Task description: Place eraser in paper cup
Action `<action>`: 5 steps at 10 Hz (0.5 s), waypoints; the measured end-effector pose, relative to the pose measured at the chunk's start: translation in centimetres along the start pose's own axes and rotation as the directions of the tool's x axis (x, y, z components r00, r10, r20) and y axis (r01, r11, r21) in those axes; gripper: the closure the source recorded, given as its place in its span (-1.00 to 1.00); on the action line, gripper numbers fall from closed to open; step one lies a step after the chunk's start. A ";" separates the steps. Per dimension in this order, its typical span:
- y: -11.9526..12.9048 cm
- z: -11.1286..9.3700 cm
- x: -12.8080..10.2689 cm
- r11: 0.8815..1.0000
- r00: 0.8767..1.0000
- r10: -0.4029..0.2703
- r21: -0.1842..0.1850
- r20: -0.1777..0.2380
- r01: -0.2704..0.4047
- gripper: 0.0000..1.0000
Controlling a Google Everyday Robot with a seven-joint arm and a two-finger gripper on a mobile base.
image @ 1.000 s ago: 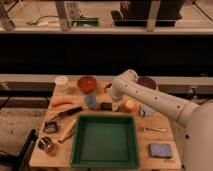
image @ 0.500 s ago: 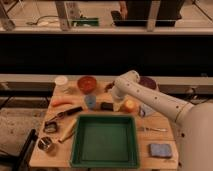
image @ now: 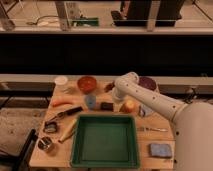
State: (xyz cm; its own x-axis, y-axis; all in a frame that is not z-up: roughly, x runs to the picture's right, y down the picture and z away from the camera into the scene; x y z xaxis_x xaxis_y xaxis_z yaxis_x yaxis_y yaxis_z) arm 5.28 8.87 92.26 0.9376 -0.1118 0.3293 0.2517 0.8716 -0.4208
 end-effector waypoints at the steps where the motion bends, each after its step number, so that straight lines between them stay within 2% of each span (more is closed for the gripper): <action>1: 0.1 0.0 0.0 1.000 1.000 0.002 -0.004 -0.001 -0.002 -0.60; 5: 0.3 0.6 0.0 1.000 1.000 0.000 -0.026 0.002 0.000 -0.55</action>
State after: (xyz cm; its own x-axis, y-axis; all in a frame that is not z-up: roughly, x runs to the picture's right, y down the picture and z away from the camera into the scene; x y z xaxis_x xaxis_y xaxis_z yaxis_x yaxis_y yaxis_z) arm 5.27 9.44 92.61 0.9370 -0.1110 0.3313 0.2581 0.8589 -0.4423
